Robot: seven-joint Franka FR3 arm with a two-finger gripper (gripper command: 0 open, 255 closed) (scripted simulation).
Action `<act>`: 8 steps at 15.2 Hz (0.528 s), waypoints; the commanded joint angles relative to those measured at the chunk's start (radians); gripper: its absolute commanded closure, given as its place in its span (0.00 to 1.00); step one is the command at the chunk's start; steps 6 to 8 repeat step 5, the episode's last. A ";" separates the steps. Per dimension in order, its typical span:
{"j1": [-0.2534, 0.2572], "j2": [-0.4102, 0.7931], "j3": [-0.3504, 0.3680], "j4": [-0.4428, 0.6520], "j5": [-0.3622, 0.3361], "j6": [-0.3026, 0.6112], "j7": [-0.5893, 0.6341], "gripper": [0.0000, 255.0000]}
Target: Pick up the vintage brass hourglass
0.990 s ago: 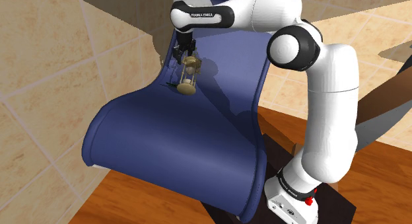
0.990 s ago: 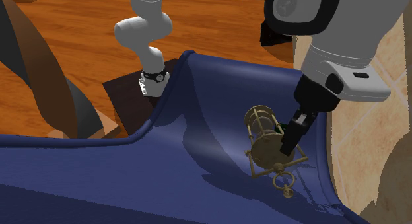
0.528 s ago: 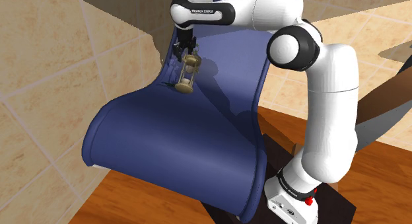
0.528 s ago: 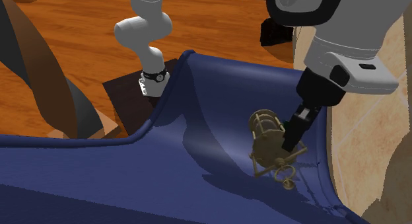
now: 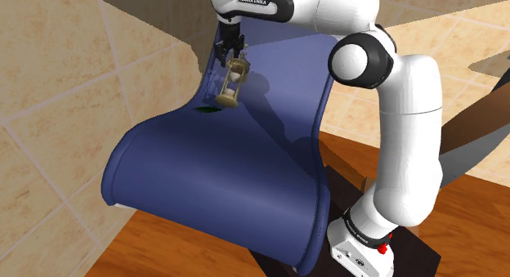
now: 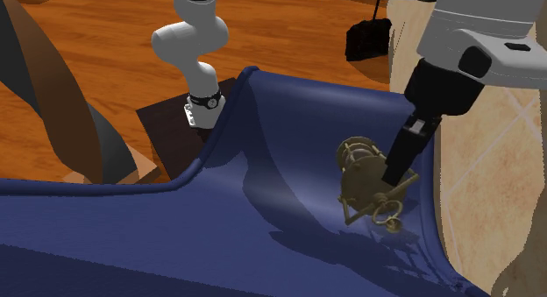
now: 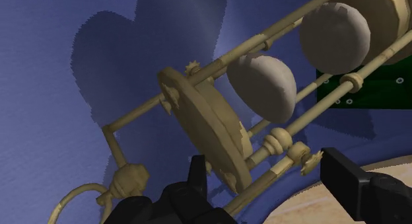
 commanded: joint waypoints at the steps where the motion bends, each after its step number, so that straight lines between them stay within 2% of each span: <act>1: 0.003 0.010 0.000 0.046 0.000 -0.034 -0.005 1.00; 3: 0.005 0.022 -0.001 0.091 0.000 -0.068 -0.011 1.00; 8: 0.005 0.022 -0.001 0.094 0.000 -0.070 -0.011 1.00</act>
